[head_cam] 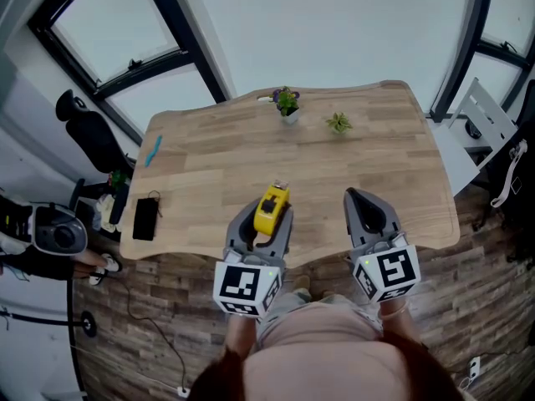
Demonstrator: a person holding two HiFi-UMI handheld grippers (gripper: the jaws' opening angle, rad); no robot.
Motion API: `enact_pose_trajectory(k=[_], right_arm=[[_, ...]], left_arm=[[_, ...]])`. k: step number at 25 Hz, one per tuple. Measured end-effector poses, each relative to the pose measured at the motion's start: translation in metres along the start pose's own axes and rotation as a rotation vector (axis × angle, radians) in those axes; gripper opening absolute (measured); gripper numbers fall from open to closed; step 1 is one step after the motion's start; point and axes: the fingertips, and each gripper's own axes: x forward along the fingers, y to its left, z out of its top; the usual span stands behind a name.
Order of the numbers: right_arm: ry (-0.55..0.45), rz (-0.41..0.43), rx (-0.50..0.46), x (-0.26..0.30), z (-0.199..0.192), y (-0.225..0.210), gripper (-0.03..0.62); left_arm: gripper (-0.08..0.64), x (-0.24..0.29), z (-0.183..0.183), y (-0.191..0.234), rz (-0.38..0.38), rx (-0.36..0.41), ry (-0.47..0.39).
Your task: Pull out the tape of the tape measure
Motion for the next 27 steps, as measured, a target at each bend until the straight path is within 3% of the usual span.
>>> enact_pose_trajectory(k=[16,27], right_arm=[[0.018,-0.053,-0.005,0.021,-0.005,-0.002,-0.002],[0.026,-0.053,0.002,0.035,-0.011,-0.002,-0.002]], left_arm=[[0.167,0.023,-0.002,0.014,-0.077,0.009,0.005],[0.167,0.033,-0.011,0.022,-0.088,0.016,0.033]])
